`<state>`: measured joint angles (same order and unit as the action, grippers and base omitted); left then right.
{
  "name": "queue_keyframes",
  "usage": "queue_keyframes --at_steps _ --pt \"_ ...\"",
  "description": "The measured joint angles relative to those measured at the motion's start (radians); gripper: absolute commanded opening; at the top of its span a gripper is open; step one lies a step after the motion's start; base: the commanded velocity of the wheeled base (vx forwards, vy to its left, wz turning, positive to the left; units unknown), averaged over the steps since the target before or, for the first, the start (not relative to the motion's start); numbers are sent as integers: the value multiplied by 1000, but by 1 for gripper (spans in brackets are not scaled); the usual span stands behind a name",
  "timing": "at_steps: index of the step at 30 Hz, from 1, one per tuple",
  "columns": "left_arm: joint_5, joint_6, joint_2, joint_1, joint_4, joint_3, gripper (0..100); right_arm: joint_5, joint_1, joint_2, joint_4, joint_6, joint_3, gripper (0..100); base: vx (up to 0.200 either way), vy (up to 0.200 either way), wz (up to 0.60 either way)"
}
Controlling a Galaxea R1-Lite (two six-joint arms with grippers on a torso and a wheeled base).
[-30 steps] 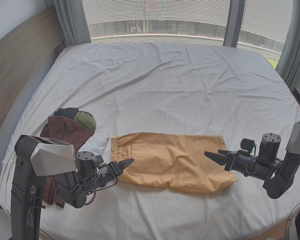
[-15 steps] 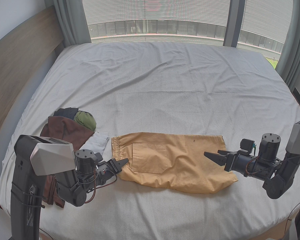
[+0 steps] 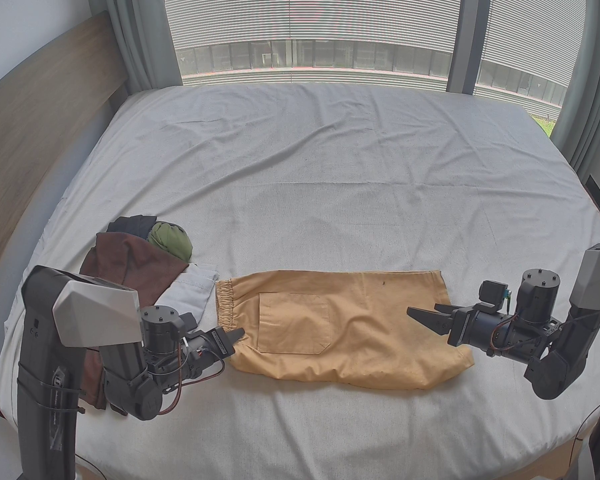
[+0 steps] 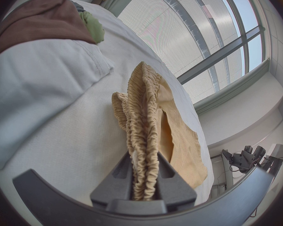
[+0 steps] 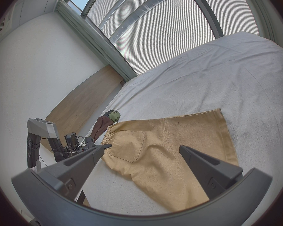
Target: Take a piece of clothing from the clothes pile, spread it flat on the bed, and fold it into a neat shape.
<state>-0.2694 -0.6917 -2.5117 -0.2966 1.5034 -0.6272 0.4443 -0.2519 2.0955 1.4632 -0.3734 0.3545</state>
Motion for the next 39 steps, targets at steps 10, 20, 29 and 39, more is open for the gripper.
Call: queue_keyframes --at_steps 10,20,29,39 --pt "-10 16 95 73 15 101 0 0 -9 22 1 0 -4 100 0 0 0" --pt "-18 48 139 135 39 166 0 -4 -30 42 2 1 -6 100 0 0 0" --pt "-61 50 176 194 41 205 0 -6 -40 84 73 2 -10 100 0 0 0" --pt "-95 86 210 261 41 245 0 -8 -53 109 78 2 -13 100 0 0 0"
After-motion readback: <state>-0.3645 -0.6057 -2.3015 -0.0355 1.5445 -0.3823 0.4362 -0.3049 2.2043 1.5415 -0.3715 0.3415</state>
